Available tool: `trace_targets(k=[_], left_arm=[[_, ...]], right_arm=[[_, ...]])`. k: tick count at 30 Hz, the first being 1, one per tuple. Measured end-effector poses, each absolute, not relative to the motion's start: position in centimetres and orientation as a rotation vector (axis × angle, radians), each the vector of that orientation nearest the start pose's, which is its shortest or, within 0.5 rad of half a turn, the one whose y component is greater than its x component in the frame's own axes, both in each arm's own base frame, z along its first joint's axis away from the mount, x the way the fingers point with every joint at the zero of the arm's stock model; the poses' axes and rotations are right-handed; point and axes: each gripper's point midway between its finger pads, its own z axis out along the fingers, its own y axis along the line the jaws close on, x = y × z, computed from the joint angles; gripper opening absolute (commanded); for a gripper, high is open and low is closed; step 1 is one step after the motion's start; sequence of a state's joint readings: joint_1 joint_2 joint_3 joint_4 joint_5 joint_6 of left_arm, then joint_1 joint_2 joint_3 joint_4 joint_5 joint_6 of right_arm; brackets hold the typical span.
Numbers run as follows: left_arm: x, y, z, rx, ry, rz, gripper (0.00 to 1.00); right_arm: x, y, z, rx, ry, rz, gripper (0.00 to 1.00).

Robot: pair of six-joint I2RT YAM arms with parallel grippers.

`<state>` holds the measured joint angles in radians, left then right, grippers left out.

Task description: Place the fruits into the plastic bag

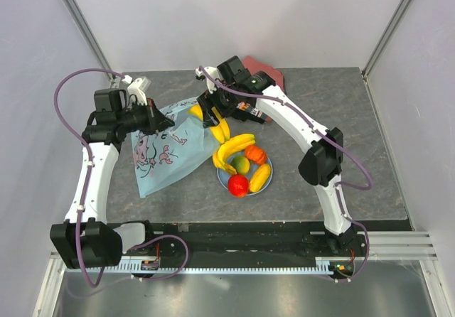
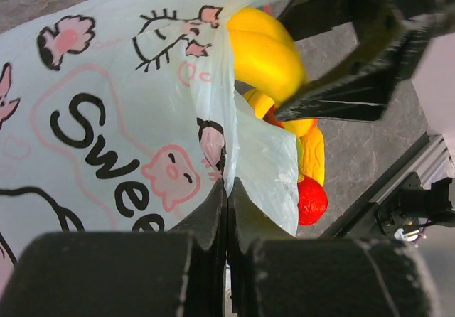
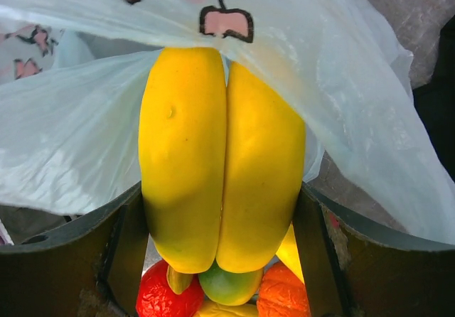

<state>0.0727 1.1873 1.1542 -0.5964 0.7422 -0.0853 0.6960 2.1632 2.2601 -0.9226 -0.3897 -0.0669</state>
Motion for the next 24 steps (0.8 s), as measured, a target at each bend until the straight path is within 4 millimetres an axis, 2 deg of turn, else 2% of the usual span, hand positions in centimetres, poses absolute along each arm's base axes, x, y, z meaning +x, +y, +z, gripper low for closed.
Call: trace_targets(k=[3, 5, 11, 16, 21, 24], left_arm=[[31.2, -10.2, 26.0, 0.271, 2.100, -0.836, 0.01], [31.1, -10.5, 26.0, 0.289, 2.095, -0.842, 0.02], [30.8, -11.3, 26.1, 0.333, 2.087, -0.862, 0.02], [30.4, -12.0, 26.1, 0.367, 2.081, -0.882, 0.01], [30.4, -12.2, 26.0, 0.377, 2.085, -0.888, 0.02], [30.8, -12.2, 25.7, 0.374, 2.087, -0.884, 0.01]], right_arm=[[37.6, 39.6, 20.3, -1.060, 2.234, 0.754, 0.36], [38.2, 39.9, 20.5, -1.022, 2.238, 0.768, 0.36], [41.2, 40.6, 23.5, -0.889, 2.143, 0.809, 0.35], [43.8, 41.3, 25.1, -0.782, 2.053, 0.834, 0.33], [44.5, 43.6, 25.6, -0.660, 2.007, 0.959, 0.30], [44.1, 45.1, 24.9, -0.603, 2.011, 1.042, 0.30]])
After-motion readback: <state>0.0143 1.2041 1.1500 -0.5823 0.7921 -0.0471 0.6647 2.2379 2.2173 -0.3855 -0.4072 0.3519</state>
